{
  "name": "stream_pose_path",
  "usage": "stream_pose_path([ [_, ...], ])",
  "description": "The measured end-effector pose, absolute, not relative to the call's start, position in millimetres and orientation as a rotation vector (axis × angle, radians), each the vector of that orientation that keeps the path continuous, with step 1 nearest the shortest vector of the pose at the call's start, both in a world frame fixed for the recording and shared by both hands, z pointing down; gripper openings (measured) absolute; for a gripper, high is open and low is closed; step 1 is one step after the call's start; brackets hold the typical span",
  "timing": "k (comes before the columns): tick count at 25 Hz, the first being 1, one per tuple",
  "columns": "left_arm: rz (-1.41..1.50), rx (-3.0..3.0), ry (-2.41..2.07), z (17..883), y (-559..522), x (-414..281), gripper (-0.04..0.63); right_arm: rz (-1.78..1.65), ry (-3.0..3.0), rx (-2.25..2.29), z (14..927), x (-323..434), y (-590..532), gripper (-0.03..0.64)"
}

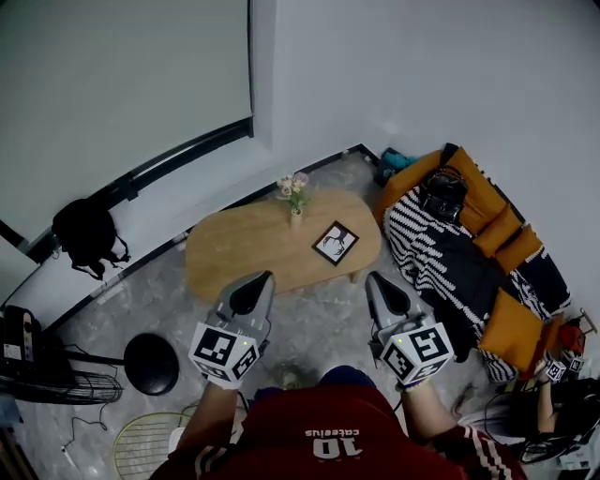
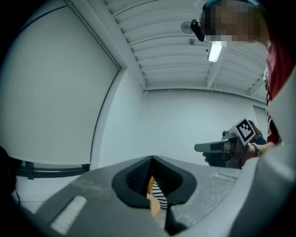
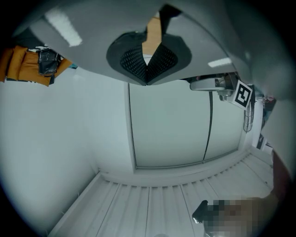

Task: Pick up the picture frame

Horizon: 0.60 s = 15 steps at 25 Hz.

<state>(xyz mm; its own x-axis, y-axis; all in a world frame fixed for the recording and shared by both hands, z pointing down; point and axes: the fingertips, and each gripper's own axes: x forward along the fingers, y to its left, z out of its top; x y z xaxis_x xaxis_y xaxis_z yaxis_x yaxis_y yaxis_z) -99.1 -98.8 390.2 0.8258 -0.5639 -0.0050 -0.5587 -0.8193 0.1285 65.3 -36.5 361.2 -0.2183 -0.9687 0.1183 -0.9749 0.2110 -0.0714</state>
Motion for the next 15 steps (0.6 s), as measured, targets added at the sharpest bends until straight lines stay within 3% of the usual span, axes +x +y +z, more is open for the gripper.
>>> stream_pose_path([
  [10, -0.079, 2.864, -0.906, 401, -123, -109, 0.0, 0.184, -2.433, 1.902, 370, 46, -69, -0.006],
  [15, -0.084, 2.866, -0.938, 400, -146, -83, 0.0, 0.215, -2.461, 1.911, 373, 73, -99, -0.006],
])
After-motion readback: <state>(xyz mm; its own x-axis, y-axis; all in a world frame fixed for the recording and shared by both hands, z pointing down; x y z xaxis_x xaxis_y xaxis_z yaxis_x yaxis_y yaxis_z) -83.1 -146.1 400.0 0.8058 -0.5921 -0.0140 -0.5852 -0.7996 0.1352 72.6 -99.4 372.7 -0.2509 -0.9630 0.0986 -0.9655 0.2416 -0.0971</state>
